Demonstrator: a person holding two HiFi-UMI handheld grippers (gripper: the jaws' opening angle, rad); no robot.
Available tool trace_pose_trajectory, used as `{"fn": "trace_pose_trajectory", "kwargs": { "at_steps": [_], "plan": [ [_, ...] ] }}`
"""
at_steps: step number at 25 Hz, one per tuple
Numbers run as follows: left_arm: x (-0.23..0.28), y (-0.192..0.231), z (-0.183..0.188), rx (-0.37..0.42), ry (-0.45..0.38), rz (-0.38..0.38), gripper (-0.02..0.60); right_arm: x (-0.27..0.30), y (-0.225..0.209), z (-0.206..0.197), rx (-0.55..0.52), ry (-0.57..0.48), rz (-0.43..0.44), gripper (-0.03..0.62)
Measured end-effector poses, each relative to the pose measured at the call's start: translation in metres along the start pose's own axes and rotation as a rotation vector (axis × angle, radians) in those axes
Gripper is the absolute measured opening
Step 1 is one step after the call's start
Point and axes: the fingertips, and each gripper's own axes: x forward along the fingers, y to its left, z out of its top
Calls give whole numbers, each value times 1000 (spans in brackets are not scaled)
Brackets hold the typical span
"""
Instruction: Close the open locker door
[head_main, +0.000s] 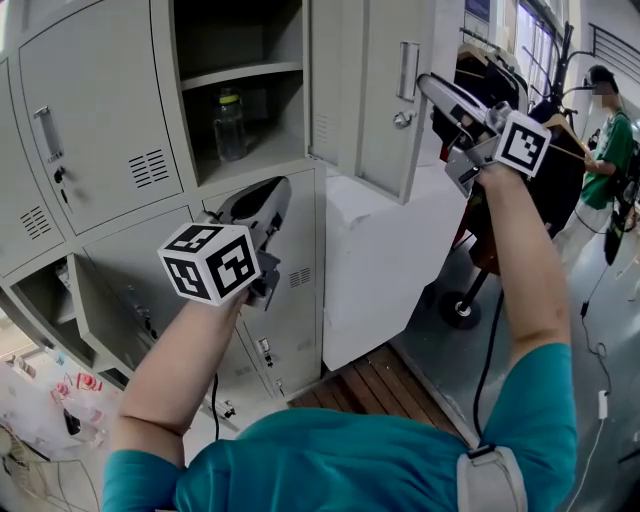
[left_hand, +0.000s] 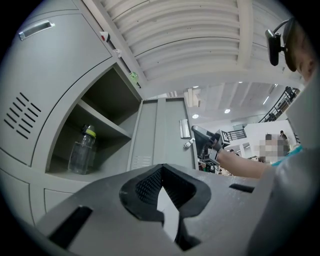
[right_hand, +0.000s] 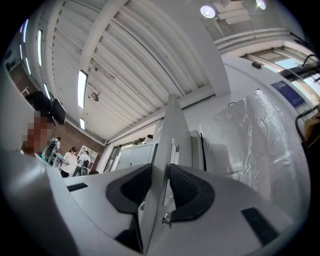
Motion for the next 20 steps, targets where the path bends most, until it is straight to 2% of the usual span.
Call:
{"fn": "trace_pose_trajectory", "kwargs": {
  "at_steps": [4,12,16,20],
  "plan": [
    [-8,7,1,-8,-7,11,3,16,24,-1,-36,-6,-2,114],
    [-28,22,6,-9,-18,47,3,65,70,-9,-112,12,65,147],
    [-42,33,9,-7,-23,72,3,89,91,-17,-137,15,122,132],
    [-56,45,12,-4,-24,98,3,118,108,-27,-191,33,126,120]
  ]
}}
